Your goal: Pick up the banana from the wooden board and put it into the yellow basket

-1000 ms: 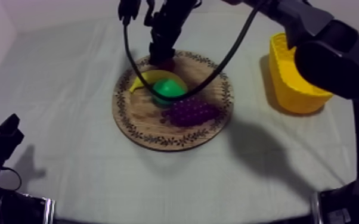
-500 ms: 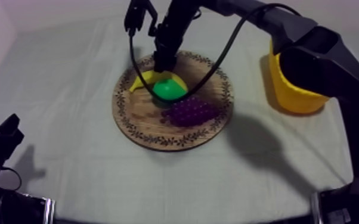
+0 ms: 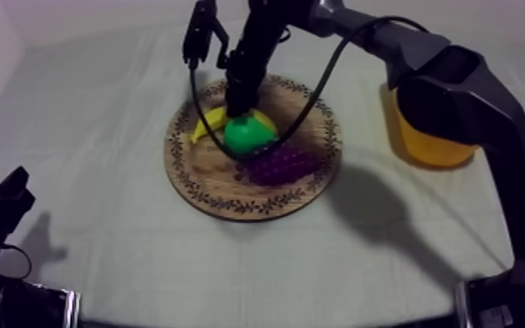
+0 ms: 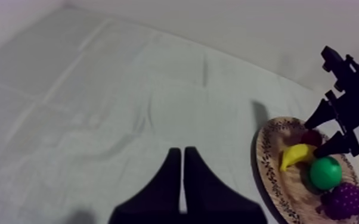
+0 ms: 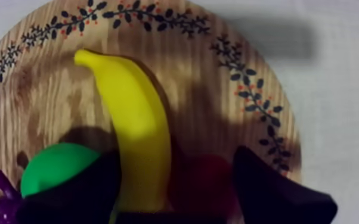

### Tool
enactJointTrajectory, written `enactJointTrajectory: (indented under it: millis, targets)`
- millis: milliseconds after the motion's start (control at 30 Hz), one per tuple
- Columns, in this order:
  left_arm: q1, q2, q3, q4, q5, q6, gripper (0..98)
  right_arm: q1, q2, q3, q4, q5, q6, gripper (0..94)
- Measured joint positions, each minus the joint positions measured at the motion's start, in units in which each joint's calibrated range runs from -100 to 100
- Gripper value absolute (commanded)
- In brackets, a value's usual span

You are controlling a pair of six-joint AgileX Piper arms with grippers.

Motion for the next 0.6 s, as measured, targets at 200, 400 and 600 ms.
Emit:
enactJointTrajectory:
  millis: [200, 400, 600]
  targets:
    - [0.0, 0.0, 0.0, 0.0, 0.0, 0.0, 0.1, -0.2, 0.9, 0.8, 0.2, 0.0, 0.0, 52.7]
    - [0.0, 0.0, 0.0, 0.0, 0.0, 0.0, 0.1, -0.4, 1.1, 2.3, 0.3, -0.7, -0.1, 51.9]
    - [0.0, 0.0, 0.0, 0.0, 0.0, 0.0, 0.1, -0.4, 1.5, 3.9, 0.4, -1.5, 0.0, 47.6]
